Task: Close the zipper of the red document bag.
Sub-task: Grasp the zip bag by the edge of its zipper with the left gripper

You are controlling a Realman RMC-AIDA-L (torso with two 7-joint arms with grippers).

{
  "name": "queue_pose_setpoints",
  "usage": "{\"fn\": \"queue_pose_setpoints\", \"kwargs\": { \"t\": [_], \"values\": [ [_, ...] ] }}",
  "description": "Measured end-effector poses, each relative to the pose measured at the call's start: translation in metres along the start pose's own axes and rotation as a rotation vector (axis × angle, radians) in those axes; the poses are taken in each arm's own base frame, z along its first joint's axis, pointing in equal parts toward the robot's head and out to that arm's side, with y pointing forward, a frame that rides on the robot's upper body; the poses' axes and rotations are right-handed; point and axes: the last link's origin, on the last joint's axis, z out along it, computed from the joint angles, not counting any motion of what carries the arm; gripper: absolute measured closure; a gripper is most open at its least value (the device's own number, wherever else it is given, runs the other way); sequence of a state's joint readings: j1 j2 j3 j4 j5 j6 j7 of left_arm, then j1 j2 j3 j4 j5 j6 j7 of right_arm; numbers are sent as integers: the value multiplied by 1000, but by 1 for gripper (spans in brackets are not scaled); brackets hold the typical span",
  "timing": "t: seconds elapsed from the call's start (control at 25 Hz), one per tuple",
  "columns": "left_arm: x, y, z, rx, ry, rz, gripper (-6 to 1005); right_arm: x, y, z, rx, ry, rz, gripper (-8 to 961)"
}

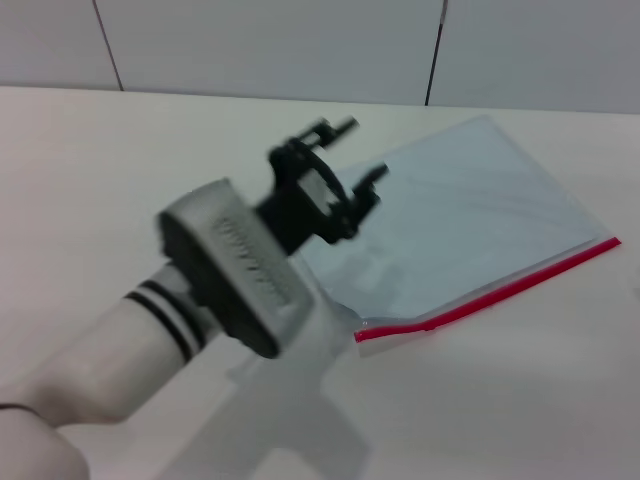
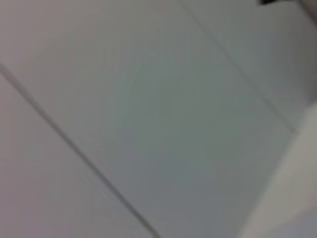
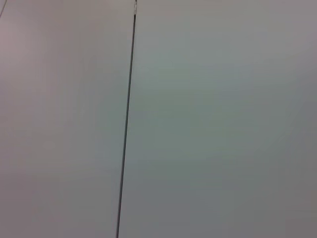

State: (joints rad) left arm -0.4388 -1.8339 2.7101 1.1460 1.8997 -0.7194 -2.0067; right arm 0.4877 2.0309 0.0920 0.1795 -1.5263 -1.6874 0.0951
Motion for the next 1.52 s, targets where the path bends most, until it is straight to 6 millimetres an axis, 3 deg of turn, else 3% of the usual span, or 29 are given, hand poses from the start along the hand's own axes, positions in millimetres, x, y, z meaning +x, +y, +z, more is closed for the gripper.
{"fn": "queue_pose_setpoints", "kwargs": {
  "t": [0.28,0.48,0.92,1.2,1.52],
  "values": [
    [27,18,0,-222,-86,13,477,0,-1,-1,2,3,-2,60],
    [38,19,-6,-256,-107,-2,478,0,-1,-2,3,6,-3,60],
    [31,31,-11,-285,-402,83,480,1,-1,0,1,8,-2,60],
    [28,47,-6,-371,-426,86,482,1,0,1,0,7,-1,60],
    [40,67,-8,-451,-382,137,483,1,0,1,0,8,-1,60]
  ]
}}
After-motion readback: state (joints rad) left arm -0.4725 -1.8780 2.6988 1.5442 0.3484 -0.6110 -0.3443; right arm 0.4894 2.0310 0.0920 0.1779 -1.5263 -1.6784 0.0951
